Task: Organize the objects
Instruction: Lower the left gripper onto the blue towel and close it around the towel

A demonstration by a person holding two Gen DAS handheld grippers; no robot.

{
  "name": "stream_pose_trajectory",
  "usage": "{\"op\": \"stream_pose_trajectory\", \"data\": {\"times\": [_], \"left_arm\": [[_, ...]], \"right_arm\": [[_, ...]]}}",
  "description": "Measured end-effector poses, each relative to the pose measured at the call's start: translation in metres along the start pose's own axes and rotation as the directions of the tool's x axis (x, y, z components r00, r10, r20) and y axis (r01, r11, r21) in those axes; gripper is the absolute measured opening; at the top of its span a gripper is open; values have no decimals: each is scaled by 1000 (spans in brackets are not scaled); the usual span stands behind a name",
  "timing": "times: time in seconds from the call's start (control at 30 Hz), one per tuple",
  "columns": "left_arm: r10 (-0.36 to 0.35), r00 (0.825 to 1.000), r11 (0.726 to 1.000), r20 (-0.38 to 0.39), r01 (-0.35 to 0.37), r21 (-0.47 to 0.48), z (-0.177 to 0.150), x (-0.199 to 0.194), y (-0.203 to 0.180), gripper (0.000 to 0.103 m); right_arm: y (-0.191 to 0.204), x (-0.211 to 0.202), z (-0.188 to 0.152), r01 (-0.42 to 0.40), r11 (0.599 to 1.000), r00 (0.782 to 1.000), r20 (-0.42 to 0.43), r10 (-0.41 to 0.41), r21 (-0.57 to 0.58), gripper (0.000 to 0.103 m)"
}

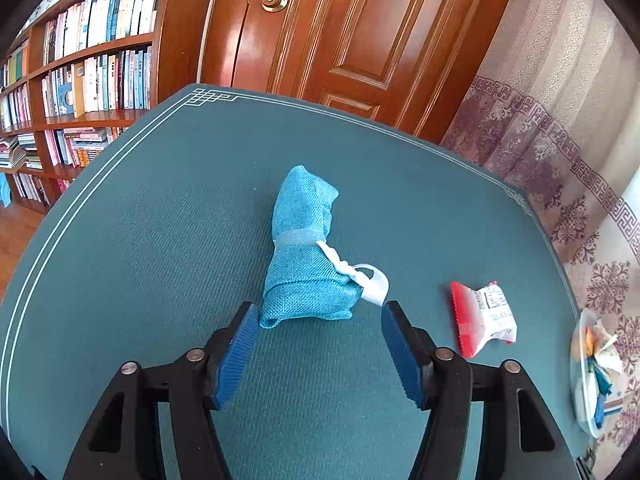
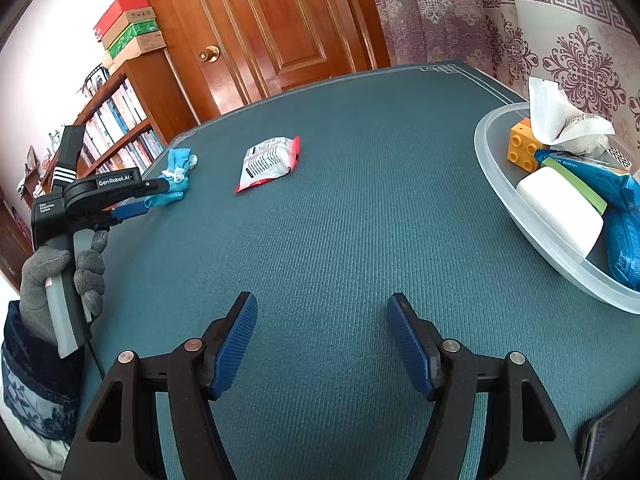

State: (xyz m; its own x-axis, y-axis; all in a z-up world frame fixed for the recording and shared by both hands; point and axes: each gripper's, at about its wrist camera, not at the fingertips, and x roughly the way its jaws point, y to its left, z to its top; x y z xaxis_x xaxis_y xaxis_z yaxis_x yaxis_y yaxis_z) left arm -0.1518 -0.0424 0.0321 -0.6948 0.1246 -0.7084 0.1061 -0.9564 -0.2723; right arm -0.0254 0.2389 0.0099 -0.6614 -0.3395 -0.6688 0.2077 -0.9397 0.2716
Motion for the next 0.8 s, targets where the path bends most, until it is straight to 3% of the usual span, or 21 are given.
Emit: {"op": "stream_pose_trajectory", "data": {"times": [0.13,0.3,0.4,0.8], "left_arm": [[12,1000,1000,16,-12,-3,9,5,-7,75],[83,996,996,11,-83,17,20,28,-13,75],[114,993,993,-1,-114,41,20,40,-14,64],[33,999,999,-2,-33,1,18,33,-1,53]], "right_arm": [[0,0,0,0,1000,1000,0,0,0,69],[0,0,0,-1,1000,1000,0,1,2,69],[0,0,0,-1,1000,1000,0,1,2,69],[12,6,-1,69,996,997,-18,-70,-57,70]]}}
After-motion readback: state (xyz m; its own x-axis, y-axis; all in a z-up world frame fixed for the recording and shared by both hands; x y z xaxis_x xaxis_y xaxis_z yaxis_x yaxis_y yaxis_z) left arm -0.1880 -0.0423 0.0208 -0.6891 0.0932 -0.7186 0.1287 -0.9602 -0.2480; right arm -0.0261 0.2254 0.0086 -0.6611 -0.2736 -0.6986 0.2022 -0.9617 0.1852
